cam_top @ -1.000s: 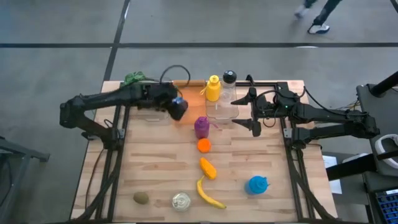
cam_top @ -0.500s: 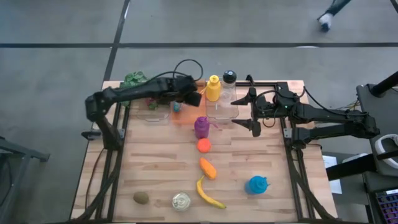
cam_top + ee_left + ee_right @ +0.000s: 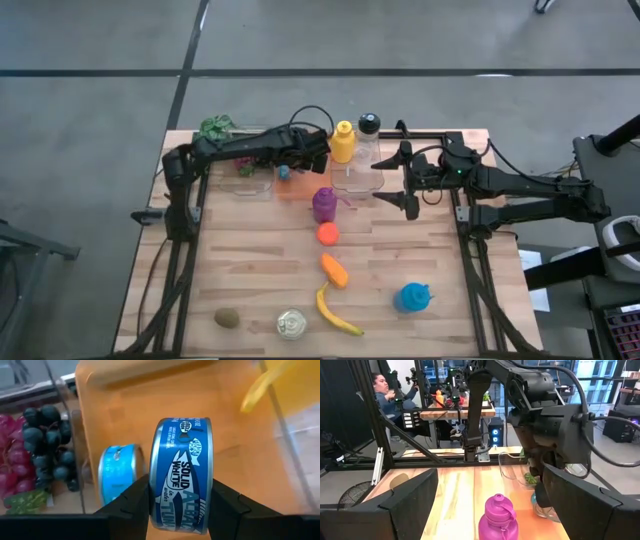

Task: Pick & Place Food Item
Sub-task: Put the blue tuna can into the orange bin

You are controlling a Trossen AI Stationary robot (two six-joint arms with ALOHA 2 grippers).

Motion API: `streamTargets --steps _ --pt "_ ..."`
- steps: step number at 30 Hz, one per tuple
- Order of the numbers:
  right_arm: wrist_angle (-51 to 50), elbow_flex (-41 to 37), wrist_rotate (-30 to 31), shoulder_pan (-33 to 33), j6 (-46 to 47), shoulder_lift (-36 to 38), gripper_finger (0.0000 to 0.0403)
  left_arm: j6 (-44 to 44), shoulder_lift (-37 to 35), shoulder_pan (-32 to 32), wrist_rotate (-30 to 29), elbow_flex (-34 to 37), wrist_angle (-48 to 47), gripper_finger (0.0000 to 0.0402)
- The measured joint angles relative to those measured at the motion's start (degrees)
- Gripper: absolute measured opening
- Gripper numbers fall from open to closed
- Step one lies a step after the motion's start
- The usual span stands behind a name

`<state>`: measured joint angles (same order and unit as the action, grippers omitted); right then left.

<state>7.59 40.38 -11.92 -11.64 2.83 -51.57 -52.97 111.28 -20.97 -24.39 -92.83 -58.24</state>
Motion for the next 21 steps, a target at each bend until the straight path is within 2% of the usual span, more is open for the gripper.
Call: streamTargets --steps 21 --pt "-0.1 0.0 0.0 0.0 0.0 0.0 0.0359 -3.0 4.0 -0.6 1.5 1.4 0.1 0.0142"
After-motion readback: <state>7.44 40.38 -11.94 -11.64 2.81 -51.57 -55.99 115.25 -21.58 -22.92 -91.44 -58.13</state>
